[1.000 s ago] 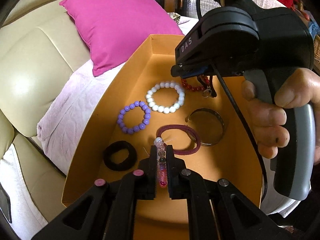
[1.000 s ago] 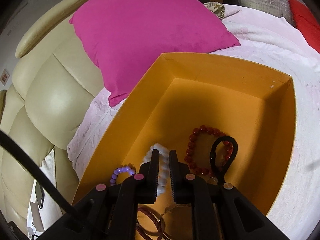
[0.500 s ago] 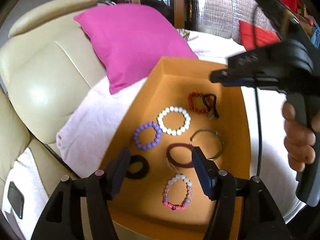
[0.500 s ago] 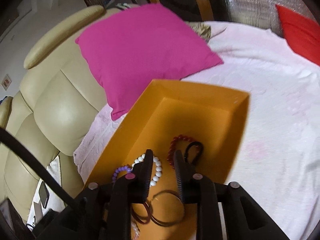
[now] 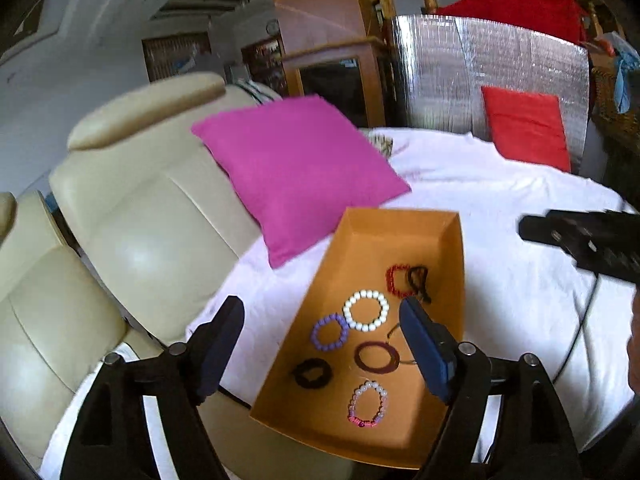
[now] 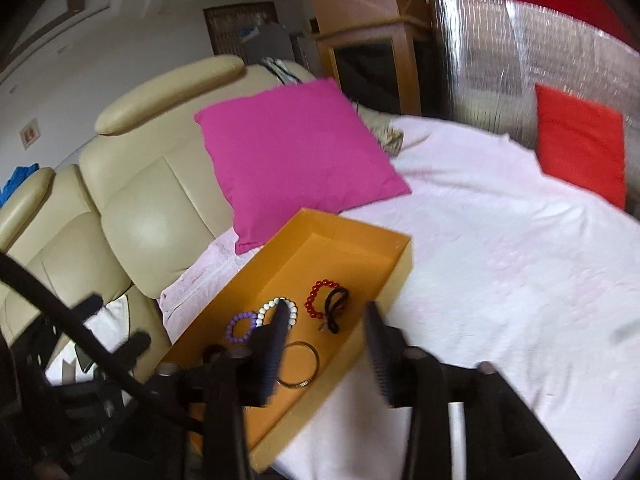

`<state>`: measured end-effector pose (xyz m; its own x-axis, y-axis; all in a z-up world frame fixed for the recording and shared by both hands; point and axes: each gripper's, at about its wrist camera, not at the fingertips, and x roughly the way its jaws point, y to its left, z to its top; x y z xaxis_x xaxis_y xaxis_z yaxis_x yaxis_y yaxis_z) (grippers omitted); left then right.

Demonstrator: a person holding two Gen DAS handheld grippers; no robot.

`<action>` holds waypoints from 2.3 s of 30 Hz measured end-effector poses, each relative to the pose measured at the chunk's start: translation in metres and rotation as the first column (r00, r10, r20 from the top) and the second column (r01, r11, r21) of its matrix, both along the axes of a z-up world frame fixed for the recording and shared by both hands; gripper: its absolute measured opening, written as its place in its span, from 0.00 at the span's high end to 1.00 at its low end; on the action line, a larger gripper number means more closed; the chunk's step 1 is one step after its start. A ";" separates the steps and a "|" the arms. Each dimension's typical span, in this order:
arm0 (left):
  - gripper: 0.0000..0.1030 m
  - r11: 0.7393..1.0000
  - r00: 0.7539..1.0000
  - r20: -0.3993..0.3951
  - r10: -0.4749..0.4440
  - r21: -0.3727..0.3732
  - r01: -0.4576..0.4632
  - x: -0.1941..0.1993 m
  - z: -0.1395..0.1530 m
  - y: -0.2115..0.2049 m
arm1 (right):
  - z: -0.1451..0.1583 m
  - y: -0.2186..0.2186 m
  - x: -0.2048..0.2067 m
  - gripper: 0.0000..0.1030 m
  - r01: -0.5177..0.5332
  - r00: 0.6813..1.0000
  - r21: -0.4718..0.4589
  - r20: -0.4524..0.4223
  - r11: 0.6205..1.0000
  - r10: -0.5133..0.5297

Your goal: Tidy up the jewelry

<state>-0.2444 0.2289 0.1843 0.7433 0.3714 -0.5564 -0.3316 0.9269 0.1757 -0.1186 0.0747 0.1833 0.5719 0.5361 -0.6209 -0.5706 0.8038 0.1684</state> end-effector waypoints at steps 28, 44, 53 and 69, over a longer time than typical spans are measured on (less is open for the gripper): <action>0.07 0.991 0.979 0.200 0.036 0.118 -0.061 -0.091 0.105 -0.055 | 0.082 -0.078 -0.172 0.41 0.093 0.980 0.056 0.172 0.994 -0.102; 0.05 0.993 0.978 0.204 0.029 0.102 -0.051 -0.111 0.111 -0.057 | 0.086 -0.069 -0.192 0.32 0.172 0.971 0.040 0.159 0.984 -0.176; 0.05 0.993 0.978 0.205 0.047 0.092 -0.067 -0.111 0.109 -0.052 | 0.084 -0.057 -0.194 0.31 0.152 0.975 0.028 0.160 0.988 -0.154; 0.05 0.993 0.977 0.204 0.069 0.076 -0.086 -0.113 0.104 -0.043 | 0.086 -0.048 -0.195 0.31 0.142 0.975 0.014 0.170 0.990 -0.142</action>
